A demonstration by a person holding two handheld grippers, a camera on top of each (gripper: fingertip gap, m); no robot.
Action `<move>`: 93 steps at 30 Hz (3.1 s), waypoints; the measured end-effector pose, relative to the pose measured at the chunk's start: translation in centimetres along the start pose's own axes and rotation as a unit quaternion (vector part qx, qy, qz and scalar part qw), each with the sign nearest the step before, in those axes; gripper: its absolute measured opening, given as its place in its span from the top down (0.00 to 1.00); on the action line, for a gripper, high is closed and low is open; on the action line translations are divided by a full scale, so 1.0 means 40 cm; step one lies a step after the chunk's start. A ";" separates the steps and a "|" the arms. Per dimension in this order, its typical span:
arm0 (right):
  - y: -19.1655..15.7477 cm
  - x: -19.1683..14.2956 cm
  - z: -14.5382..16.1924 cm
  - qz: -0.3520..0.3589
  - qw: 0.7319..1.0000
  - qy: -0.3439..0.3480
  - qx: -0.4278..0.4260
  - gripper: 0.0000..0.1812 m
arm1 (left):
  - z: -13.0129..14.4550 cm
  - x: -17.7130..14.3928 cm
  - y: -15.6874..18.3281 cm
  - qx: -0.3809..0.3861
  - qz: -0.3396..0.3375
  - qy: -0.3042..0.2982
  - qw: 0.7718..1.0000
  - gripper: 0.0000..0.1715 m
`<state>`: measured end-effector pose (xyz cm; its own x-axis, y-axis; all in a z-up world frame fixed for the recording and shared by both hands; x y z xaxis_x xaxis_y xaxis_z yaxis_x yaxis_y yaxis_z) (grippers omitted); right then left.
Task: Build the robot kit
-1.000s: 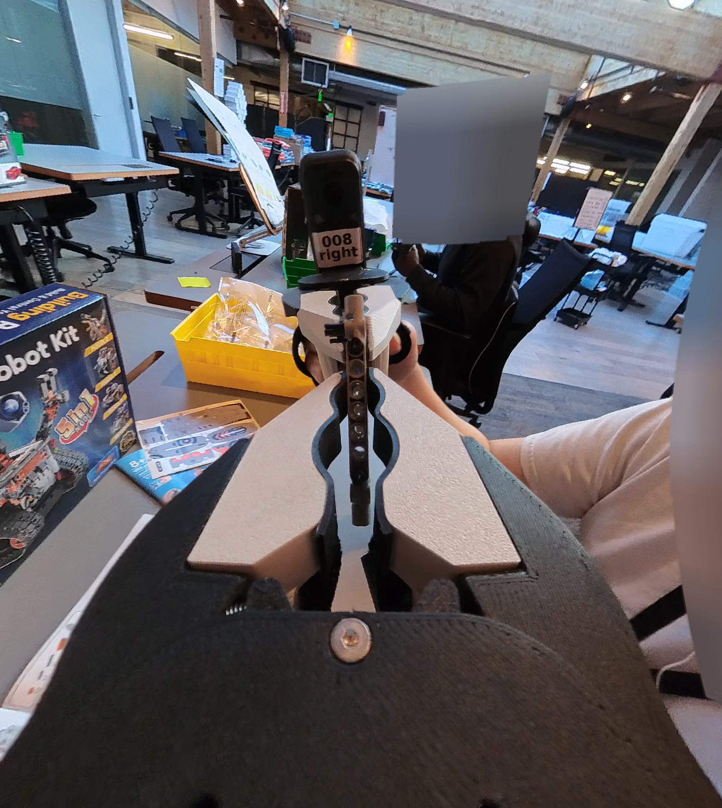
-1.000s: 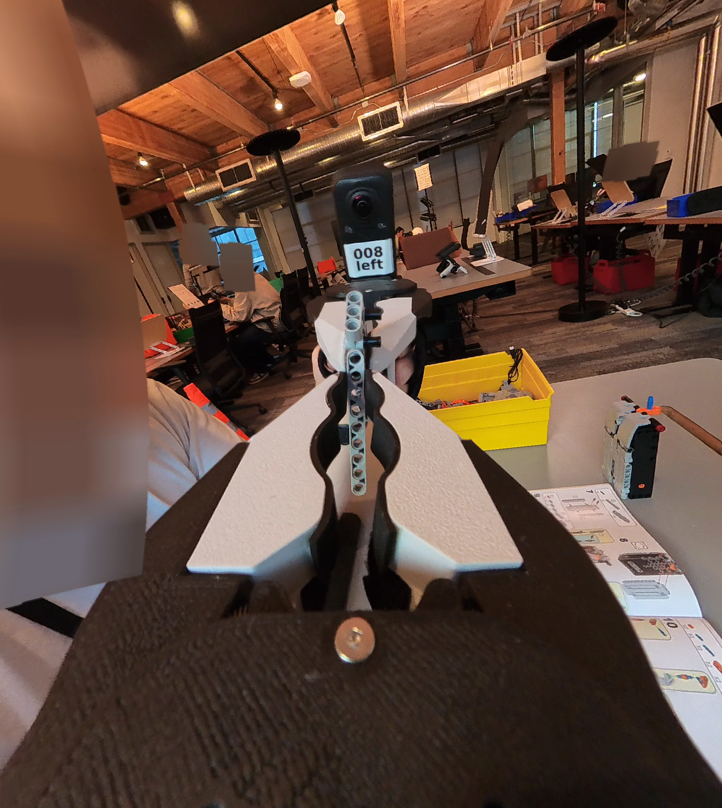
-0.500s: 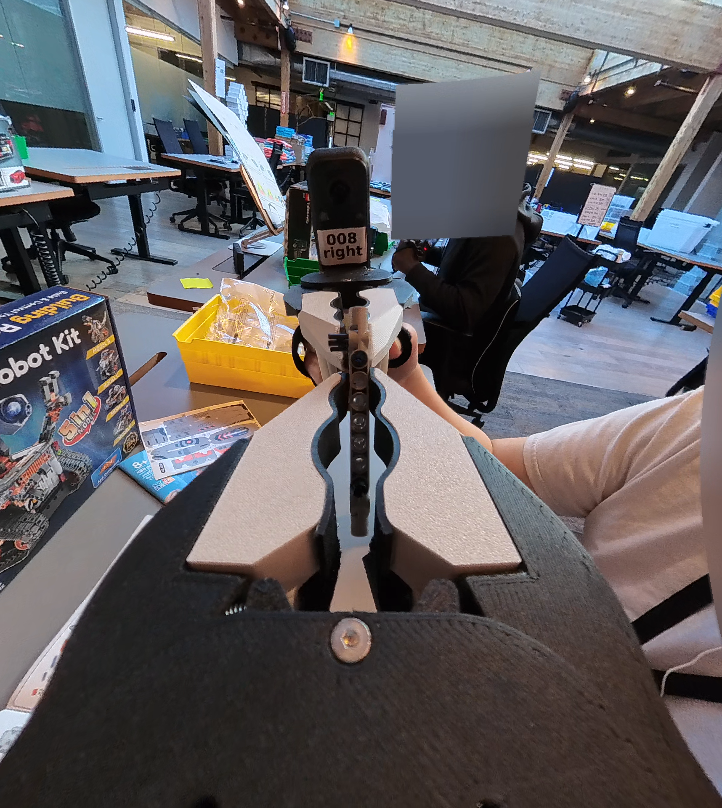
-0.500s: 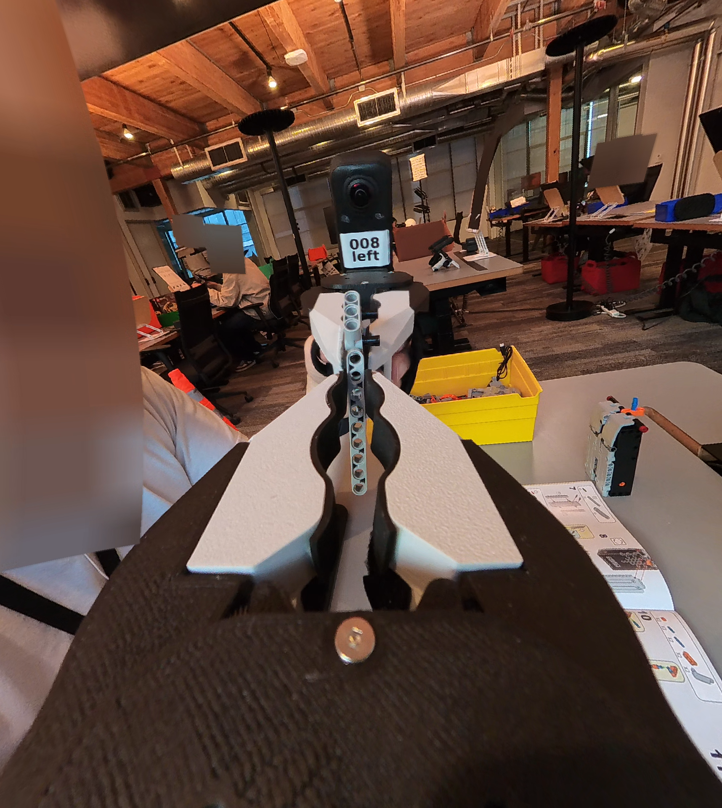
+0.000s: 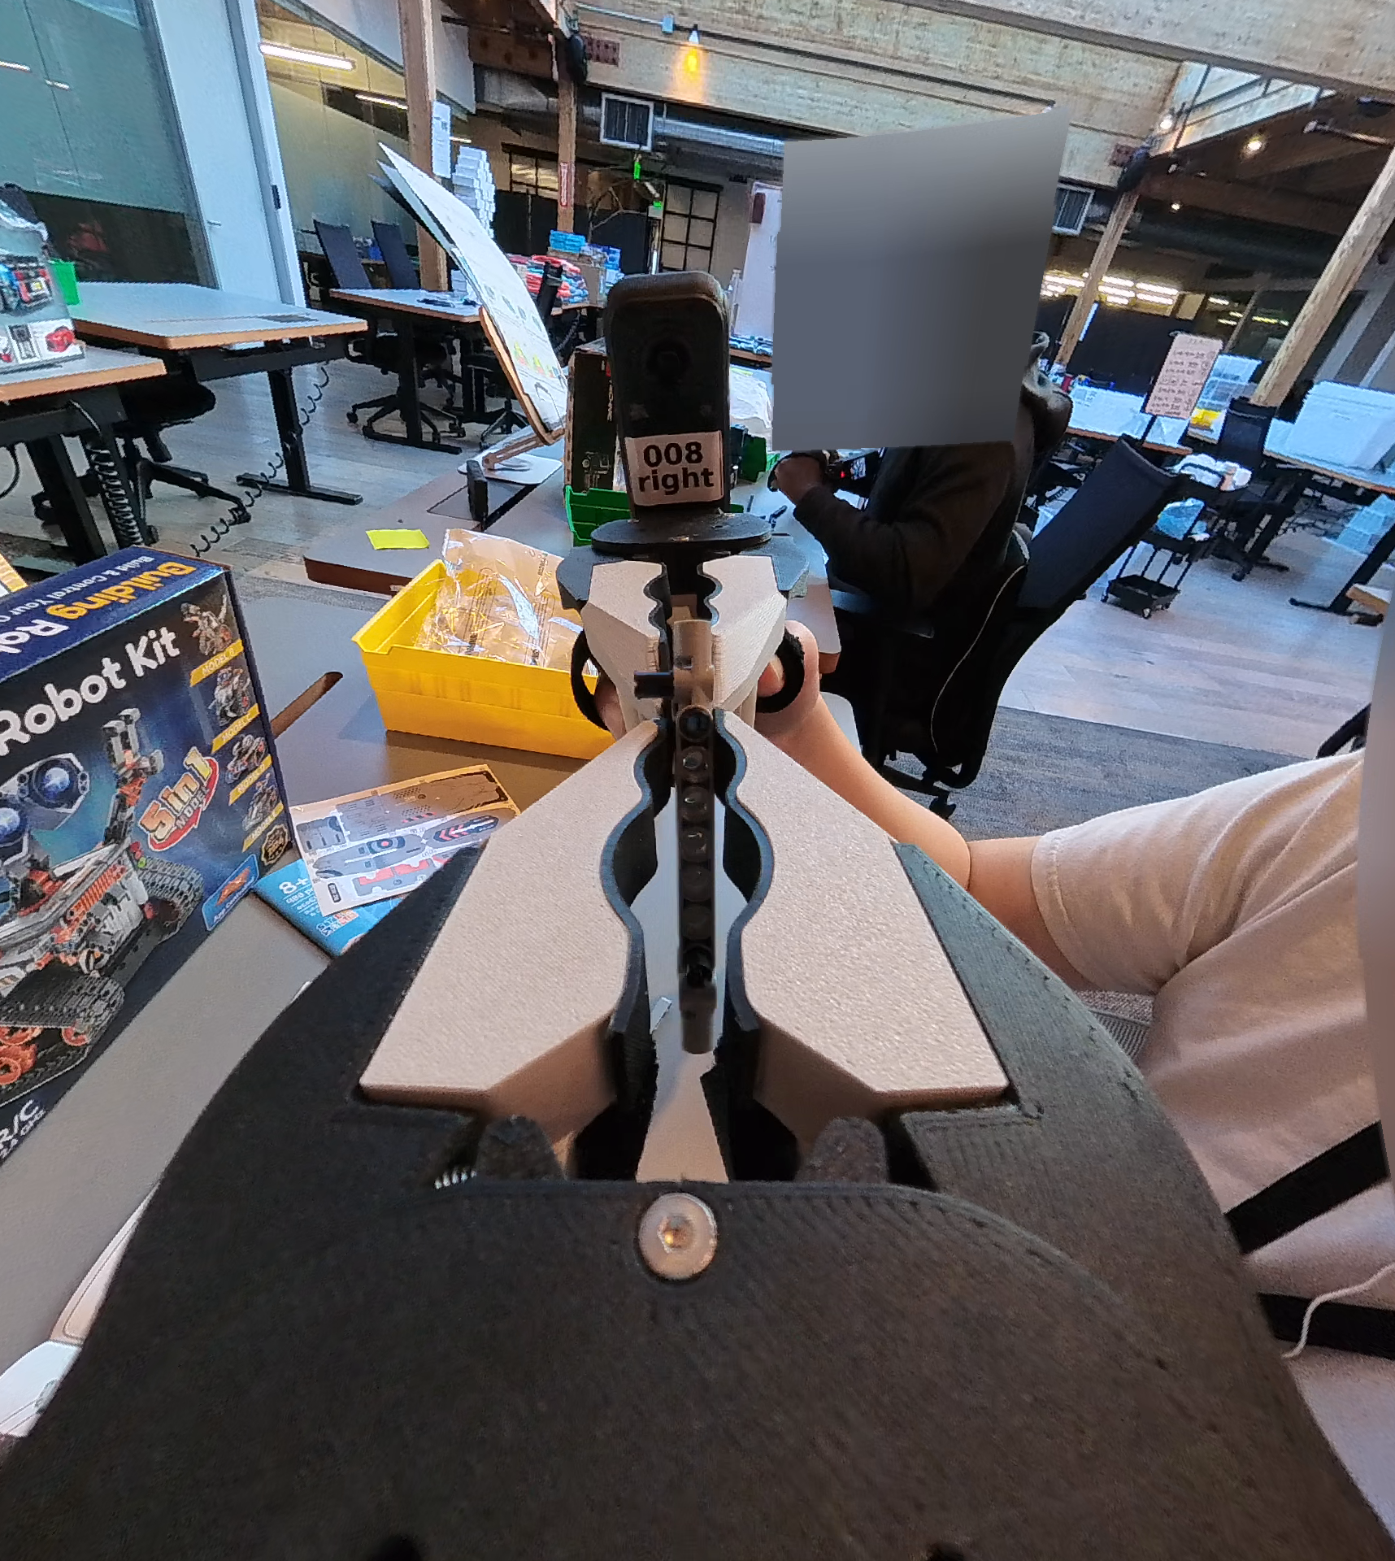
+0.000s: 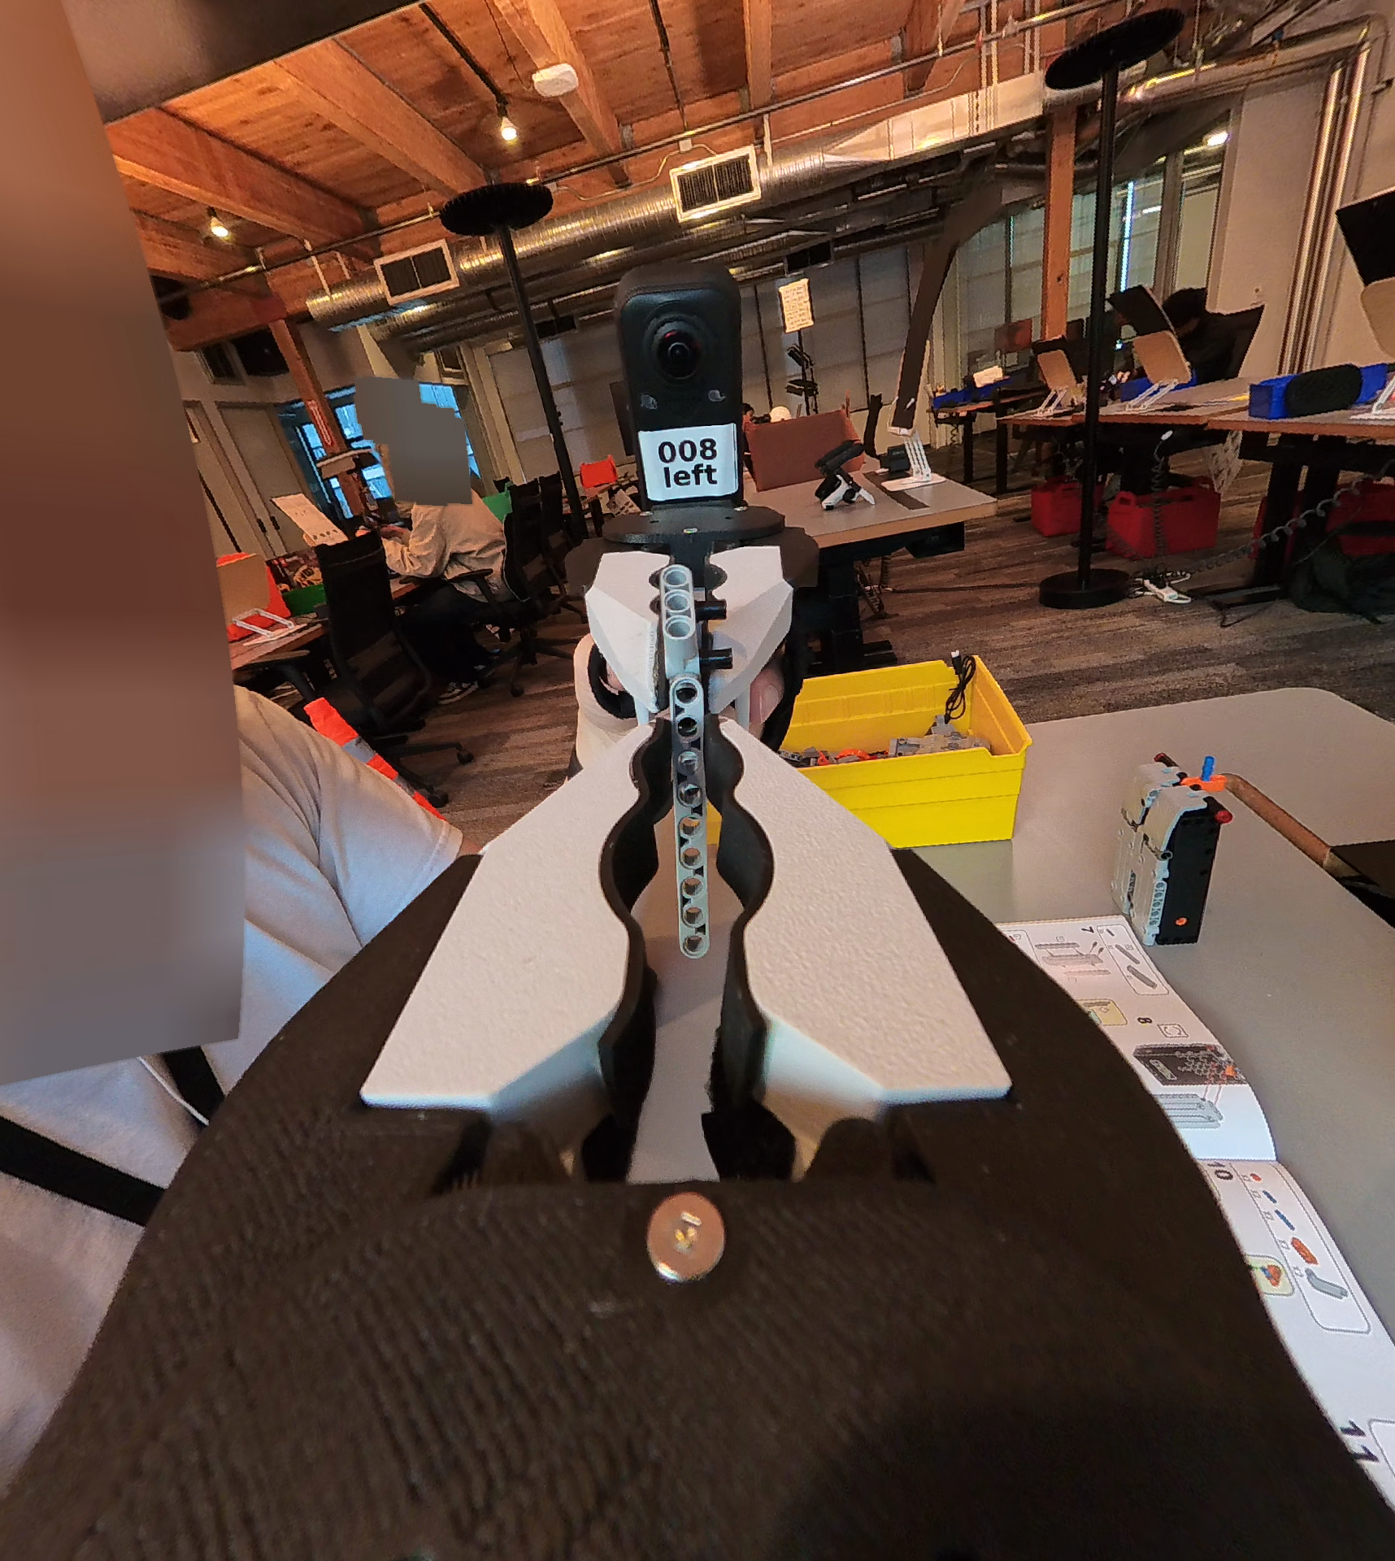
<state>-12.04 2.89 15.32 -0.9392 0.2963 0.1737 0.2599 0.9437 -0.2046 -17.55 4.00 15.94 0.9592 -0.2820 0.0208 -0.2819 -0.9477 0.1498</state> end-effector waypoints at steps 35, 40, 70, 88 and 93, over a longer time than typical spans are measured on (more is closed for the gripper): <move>0.172 0.101 0.159 -0.024 0.964 0.113 0.238 0.97 | 0.077 -0.084 -0.123 -0.159 -0.094 -0.065 0.981 0.97; 0.210 0.127 0.219 -0.028 0.933 0.151 0.325 0.97 | 0.115 -0.084 -0.143 -0.171 -0.121 -0.107 0.972 0.97; 0.249 0.180 0.338 -0.068 0.837 0.228 0.492 0.97 | 0.215 -0.100 -0.215 -0.252 -0.140 -0.172 0.942 0.97; 0.133 0.063 0.087 -0.039 0.977 0.162 0.129 0.97 | 0.030 -0.107 -0.104 -0.148 -0.057 -0.022 0.987 0.97; 0.060 0.084 0.051 -0.067 0.977 0.163 0.117 0.97 | 0.011 -0.094 -0.055 -0.104 -0.040 -0.023 0.994 0.97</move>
<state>-15.02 5.84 13.46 -0.8302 0.2389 0.5036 0.0444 0.9289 -0.3676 -20.53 7.08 15.09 0.9750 -0.2182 -0.0429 -0.1898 -0.9171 0.3507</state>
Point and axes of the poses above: each gripper's, where its closed fingertips meet, x out along the fingers, z out of its underside, y = z × x across the jaws, the point moved 3 cm from there along -x, back along the fingers, and after that the axes turned 5 degrees about y, right-handed, at the moved point
